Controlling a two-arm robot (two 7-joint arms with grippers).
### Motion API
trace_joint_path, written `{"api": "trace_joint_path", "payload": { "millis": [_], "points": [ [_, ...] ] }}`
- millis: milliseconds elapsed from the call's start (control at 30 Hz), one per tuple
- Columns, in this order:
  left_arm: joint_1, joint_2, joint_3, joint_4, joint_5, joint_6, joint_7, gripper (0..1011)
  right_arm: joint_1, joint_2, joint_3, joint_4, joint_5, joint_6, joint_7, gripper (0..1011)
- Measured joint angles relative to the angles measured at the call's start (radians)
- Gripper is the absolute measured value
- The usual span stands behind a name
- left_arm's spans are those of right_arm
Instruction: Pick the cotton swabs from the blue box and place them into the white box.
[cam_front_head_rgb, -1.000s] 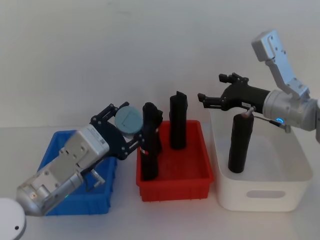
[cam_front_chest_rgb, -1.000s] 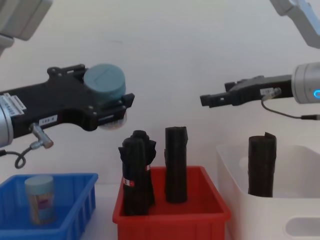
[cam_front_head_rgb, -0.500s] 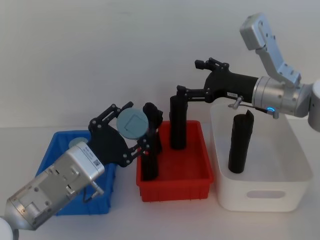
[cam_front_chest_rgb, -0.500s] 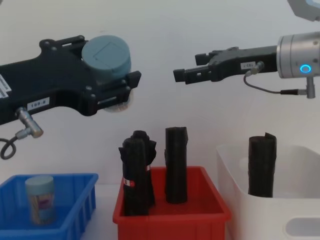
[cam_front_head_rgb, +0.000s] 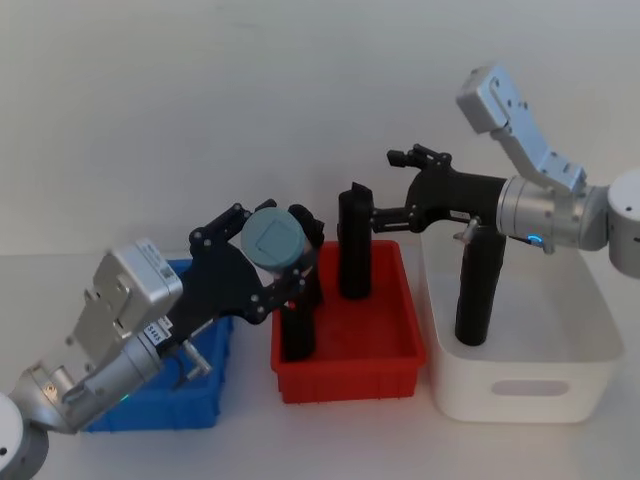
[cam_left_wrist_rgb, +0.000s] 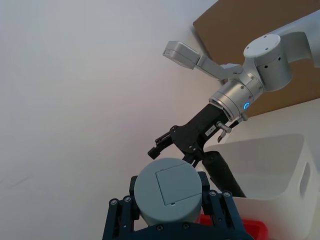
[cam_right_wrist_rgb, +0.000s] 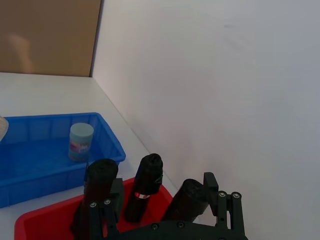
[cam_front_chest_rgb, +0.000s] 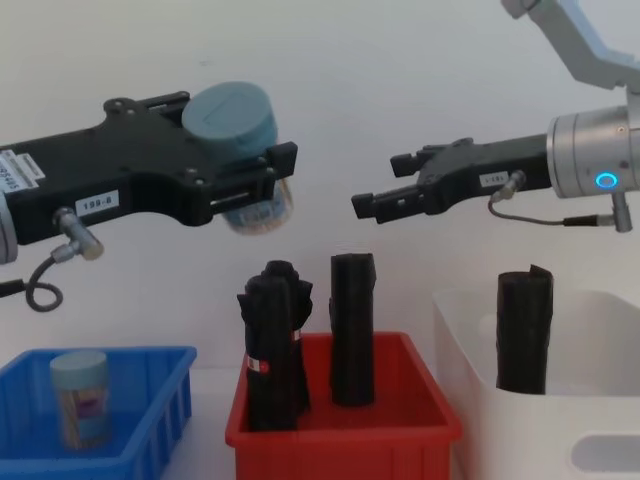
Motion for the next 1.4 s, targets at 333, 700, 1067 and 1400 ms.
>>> {"api": "trace_joint_path", "payload": {
  "millis": [333, 700, 1067, 1400],
  "points": [
    [-0.131, -0.073, -0.001, 0.184, -0.159, 0.059, -0.179, 678, 0.000, 0.002, -0.014, 0.027, -0.040, -0.078, 0.016, 1002],
    [-0.324, -0.165, 0.002, 0.476, -0.287, 0.131, -0.372, 678, -0.007, 0.006, -0.028, 0.005, -0.033, -0.159, 0.092, 1001],
    [-0.508, -0.252, 0.018, 0.778, -0.342, 0.123, -0.491, 678, -0.011, 0.012, -0.036, -0.021, -0.018, -0.184, 0.143, 1001],
    [-0.537, -0.266, 0.023, 0.797, -0.336, 0.099, -0.467, 678, -0.025, 0.032, -0.030, -0.043, -0.048, -0.133, 0.105, 1001]
  ]
}}
